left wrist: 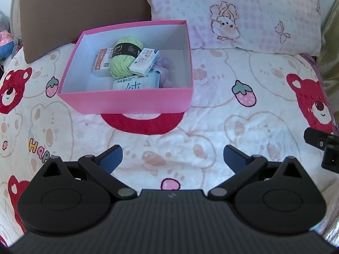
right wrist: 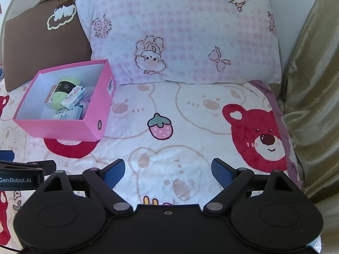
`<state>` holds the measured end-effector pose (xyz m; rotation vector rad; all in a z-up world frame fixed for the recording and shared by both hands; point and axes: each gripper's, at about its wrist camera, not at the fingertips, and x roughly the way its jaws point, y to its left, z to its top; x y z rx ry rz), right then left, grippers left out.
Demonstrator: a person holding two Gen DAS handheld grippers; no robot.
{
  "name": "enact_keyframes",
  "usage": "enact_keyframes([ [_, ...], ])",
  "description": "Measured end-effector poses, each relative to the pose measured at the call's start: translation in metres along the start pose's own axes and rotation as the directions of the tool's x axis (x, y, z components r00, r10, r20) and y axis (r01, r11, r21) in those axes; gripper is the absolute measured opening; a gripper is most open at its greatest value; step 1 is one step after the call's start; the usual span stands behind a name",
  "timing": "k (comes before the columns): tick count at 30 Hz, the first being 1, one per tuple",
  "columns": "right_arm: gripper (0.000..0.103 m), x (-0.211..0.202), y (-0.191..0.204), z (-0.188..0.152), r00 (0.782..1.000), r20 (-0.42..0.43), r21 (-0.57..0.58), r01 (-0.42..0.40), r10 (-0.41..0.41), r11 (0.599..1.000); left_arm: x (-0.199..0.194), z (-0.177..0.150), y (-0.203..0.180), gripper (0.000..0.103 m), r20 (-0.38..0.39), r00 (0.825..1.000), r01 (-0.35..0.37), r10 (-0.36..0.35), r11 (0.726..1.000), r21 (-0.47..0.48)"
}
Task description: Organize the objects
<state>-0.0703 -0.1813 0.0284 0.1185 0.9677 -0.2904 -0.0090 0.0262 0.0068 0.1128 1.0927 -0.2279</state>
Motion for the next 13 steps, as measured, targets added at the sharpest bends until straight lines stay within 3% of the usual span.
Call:
enact_keyframes([
  [13,0.091,-0.0006,0.0035,-0.0025,1.0,0.002,-0.013,0.012,-0.012,1.0,0.0012,0.0022,0.003,0.103,-0.006,1.0,-0.006,0.006,1.0,0.007],
])
